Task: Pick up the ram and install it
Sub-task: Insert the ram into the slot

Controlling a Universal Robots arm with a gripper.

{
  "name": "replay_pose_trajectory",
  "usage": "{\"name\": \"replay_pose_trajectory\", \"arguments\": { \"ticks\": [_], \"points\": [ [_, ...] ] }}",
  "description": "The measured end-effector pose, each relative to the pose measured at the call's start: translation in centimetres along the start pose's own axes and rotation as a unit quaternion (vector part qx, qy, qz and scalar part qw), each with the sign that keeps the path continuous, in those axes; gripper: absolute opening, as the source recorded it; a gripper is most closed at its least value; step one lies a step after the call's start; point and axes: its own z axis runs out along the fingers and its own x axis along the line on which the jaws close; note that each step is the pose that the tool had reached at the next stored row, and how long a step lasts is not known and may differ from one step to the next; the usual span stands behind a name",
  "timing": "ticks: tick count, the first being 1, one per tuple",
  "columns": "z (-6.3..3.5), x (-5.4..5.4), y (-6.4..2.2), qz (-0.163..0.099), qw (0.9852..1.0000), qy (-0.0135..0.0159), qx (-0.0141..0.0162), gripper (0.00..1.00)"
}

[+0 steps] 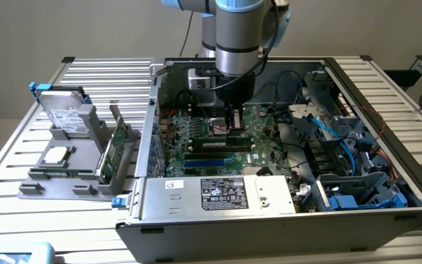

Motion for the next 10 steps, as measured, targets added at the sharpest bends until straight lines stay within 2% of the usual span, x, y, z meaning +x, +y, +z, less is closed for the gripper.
{"name": "replay_pose_trajectory", "arguments": {
  "ticks": [10],
  "points": [
    [0.2,-0.03,0.0,0.0,1.0,0.0001,0.0005,0.13]
  ]
}}
